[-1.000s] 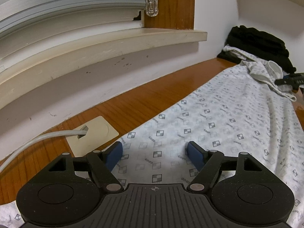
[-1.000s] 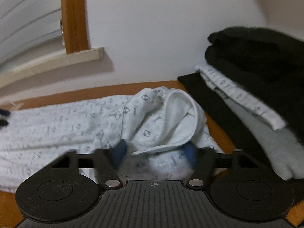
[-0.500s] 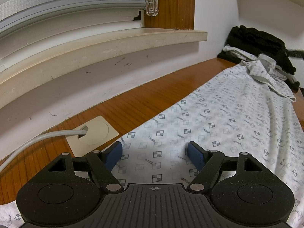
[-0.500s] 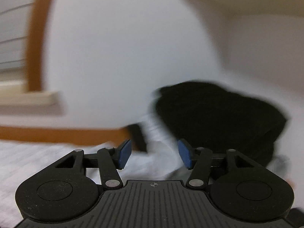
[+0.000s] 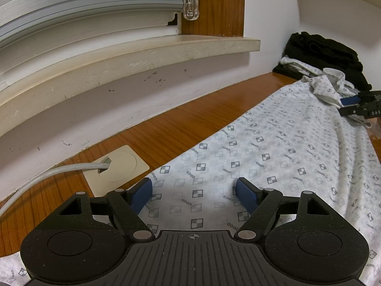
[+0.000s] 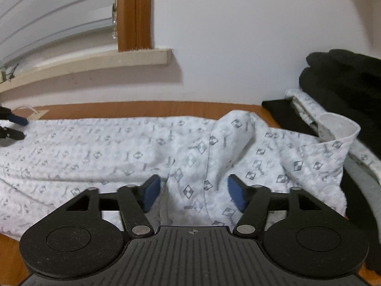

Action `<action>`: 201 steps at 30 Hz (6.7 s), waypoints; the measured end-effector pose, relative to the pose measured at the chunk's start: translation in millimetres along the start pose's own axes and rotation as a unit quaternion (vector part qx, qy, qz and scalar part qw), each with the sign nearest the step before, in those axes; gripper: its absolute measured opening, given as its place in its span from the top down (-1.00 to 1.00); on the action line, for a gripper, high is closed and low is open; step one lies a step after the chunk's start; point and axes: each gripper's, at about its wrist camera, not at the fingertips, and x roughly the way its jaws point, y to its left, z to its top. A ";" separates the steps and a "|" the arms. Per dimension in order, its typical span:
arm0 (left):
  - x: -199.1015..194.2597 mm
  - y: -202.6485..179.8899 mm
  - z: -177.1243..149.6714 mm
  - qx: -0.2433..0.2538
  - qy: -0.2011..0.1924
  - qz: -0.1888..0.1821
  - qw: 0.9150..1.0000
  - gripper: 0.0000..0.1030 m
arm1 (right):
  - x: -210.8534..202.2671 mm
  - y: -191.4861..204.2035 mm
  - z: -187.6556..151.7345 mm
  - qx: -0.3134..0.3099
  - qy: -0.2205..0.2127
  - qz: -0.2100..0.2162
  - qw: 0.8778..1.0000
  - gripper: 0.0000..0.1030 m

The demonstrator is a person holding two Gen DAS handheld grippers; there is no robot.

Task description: Fold clothes

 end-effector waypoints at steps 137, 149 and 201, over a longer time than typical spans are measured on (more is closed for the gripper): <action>191.2 -197.0 162.0 -0.096 -0.031 -0.197 0.975 0.27 | -93.7 -50.4 -37.2 -0.027 -0.085 -0.045 0.995 0.88; 189.1 -225.1 154.2 -0.015 -0.012 -0.201 0.979 -0.29 | -89.9 -77.1 -53.3 0.017 -0.084 -0.058 0.995 0.87; -168.6 8.1 73.7 0.043 -0.131 0.107 0.985 0.97 | -99.9 293.2 88.8 -0.134 -0.163 0.395 0.894 0.89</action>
